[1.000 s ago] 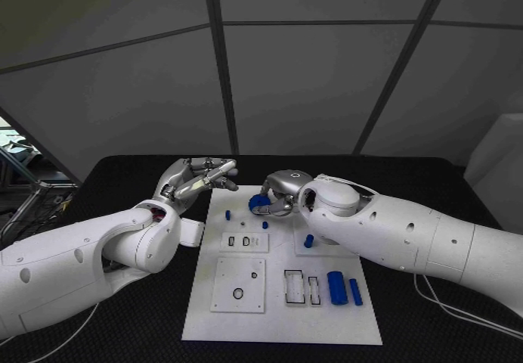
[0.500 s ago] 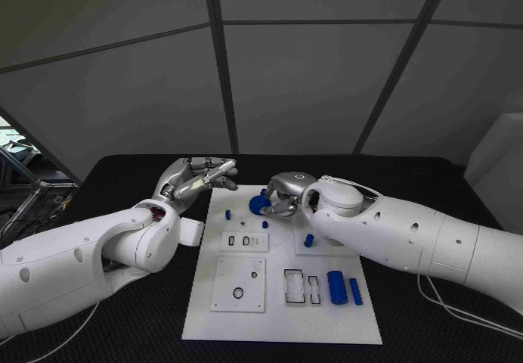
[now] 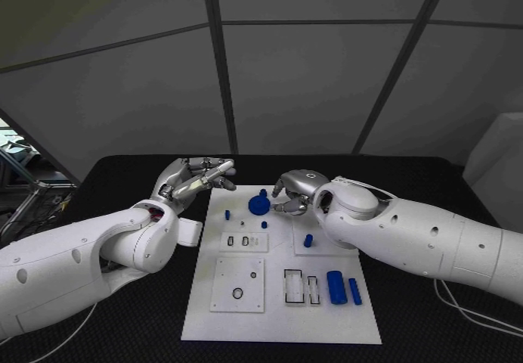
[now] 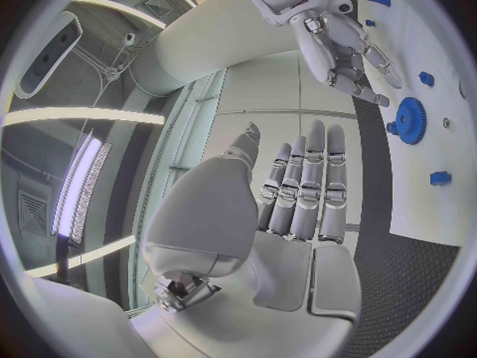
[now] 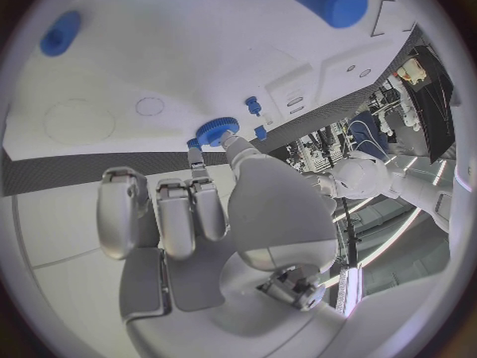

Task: Assemble the parts on the task board

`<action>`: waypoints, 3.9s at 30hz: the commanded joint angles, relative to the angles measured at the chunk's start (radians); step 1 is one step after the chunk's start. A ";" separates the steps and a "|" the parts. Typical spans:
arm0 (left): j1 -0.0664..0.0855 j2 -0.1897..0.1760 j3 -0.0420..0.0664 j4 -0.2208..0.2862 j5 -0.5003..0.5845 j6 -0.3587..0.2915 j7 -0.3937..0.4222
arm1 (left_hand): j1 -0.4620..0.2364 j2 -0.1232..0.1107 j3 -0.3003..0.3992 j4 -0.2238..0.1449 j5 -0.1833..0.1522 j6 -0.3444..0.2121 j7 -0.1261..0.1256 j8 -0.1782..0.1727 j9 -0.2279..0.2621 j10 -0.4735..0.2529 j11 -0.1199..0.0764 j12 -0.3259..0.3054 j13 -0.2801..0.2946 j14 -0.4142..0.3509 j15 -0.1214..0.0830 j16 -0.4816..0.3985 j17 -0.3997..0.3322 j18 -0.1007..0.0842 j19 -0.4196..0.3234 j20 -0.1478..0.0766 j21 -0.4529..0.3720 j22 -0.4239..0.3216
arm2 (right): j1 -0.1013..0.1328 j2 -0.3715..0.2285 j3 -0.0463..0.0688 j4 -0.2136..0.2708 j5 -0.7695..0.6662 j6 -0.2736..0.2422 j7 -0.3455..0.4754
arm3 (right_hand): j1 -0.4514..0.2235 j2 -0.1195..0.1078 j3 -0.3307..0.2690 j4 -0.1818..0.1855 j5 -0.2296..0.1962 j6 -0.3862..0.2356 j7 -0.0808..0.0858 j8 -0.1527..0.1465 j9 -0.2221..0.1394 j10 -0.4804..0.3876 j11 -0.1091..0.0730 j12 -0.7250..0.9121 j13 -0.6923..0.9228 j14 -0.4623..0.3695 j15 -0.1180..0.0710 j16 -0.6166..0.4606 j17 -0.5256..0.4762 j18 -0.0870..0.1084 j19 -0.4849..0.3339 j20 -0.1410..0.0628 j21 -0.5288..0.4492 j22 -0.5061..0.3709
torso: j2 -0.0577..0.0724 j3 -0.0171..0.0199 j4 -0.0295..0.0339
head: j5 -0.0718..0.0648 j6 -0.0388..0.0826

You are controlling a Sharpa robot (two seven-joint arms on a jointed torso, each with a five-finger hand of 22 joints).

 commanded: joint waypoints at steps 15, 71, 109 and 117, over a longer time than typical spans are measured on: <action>0.001 0.008 0.001 -0.011 0.000 0.011 0.004 | 0.001 0.010 0.001 -0.007 -0.005 0.004 0.003 -0.004 0.001 -0.003 0.001 -0.005 0.002 -0.003 0.004 -0.005 -0.002 -0.013 -0.007 0.000 -0.003 -0.002 | 0.002 -0.323 0.018 0.102 0.415 -0.161 0.358 | 0.105 -0.046 0.007 -0.085 -0.036 0.081 -0.028 0.020 0.011 0.019 -0.021 -0.041 0.160 0.089 -0.025 -0.021 0.198 0.010 -0.056 -0.023 -0.052 -0.034 | -0.007 0.0047 -0.0111 | -0.016 0.023; 0.000 0.032 0.001 -0.036 0.000 0.018 0.003 | 0.005 0.011 0.002 -0.011 -0.005 0.009 0.001 -0.002 0.002 0.003 0.000 -0.003 0.003 -0.002 0.003 -0.008 -0.002 -0.013 -0.009 0.000 -0.004 -0.002 | -0.042 -0.288 0.019 -0.099 0.348 0.013 0.382 | 0.127 -0.045 -0.016 -0.099 -0.025 0.046 -0.011 0.009 -0.001 -0.004 -0.008 -0.066 0.138 0.090 -0.007 -0.026 0.196 0.012 -0.061 -0.010 -0.070 -0.051 | -0.005 0.0018 -0.0065 | -0.038 -0.003; 0.000 0.029 0.001 -0.035 0.000 0.021 0.001 | 0.008 0.012 0.003 -0.014 -0.005 0.009 0.001 -0.003 0.002 0.002 -0.001 -0.004 0.003 -0.002 0.002 -0.010 -0.003 -0.012 -0.009 0.000 -0.004 -0.002 | -0.044 -0.257 0.019 -0.128 0.335 0.022 0.356 | 0.129 -0.021 -0.004 -0.095 -0.024 0.108 -0.025 0.029 0.007 0.011 -0.019 -0.050 0.152 0.095 -0.016 -0.016 0.217 0.006 -0.041 -0.016 -0.053 -0.022 | -0.006 0.0025 -0.0068 | -0.036 -0.009; 0.000 0.029 0.001 -0.035 0.000 0.021 0.001 | 0.008 0.012 0.003 -0.014 -0.005 0.009 0.001 -0.003 0.002 0.002 -0.001 -0.004 0.003 -0.002 0.002 -0.010 -0.003 -0.012 -0.009 0.000 -0.004 -0.002 | -0.044 -0.254 0.019 -0.131 0.334 0.007 0.345 | 0.134 -0.004 0.007 -0.094 -0.028 0.129 -0.033 0.036 0.009 0.012 -0.026 -0.049 0.154 0.096 -0.021 -0.015 0.220 0.006 -0.038 -0.021 -0.051 -0.017 | -0.006 0.0027 -0.0072 | -0.036 -0.012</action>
